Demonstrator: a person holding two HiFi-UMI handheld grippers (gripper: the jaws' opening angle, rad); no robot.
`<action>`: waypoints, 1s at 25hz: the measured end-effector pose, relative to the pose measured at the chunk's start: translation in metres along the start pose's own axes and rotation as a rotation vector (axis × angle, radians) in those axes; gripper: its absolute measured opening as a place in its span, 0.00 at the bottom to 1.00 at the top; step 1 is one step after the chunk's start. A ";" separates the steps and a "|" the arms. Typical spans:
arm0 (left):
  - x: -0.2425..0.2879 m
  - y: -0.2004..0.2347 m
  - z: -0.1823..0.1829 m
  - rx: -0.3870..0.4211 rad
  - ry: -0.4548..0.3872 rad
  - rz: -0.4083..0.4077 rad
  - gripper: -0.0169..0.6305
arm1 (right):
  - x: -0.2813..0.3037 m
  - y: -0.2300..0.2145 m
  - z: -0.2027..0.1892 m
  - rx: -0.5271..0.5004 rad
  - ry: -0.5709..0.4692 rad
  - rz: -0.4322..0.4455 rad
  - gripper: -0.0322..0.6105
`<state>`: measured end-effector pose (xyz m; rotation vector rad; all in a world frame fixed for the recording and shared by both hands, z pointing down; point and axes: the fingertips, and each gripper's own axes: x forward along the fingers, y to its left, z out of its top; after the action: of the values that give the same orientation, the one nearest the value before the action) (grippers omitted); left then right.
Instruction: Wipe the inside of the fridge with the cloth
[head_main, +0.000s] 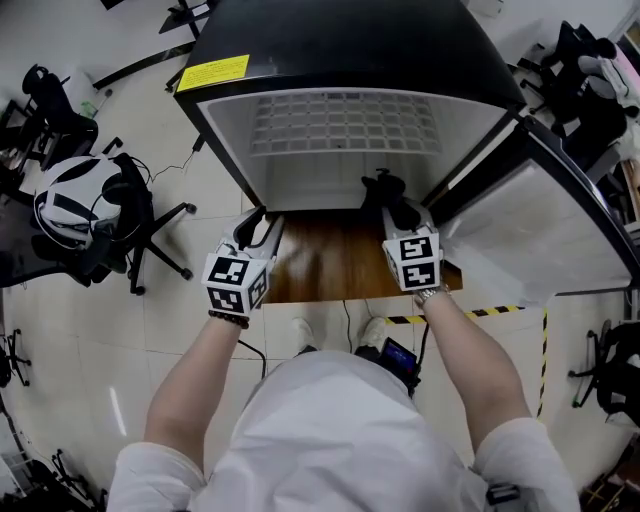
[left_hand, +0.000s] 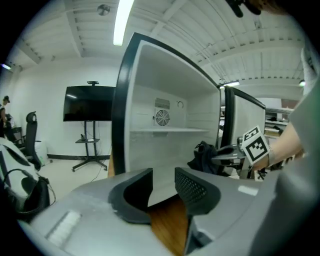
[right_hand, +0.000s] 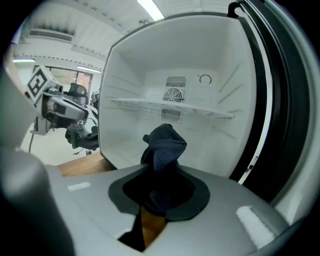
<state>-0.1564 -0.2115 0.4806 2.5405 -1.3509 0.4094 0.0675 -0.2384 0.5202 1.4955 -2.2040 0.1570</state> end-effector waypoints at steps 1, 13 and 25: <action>0.002 -0.011 0.005 0.011 -0.016 -0.043 0.25 | -0.006 0.006 0.005 -0.001 -0.013 0.031 0.16; 0.007 -0.129 0.050 -0.022 -0.080 -0.609 0.48 | -0.091 0.061 0.068 -0.014 -0.188 0.494 0.16; -0.014 -0.195 0.056 -0.037 0.008 -0.939 0.53 | -0.153 0.086 0.083 -0.073 -0.204 0.797 0.16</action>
<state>0.0060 -0.1130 0.4092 2.7623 -0.0583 0.1875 0.0094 -0.1037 0.3938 0.5376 -2.8195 0.1765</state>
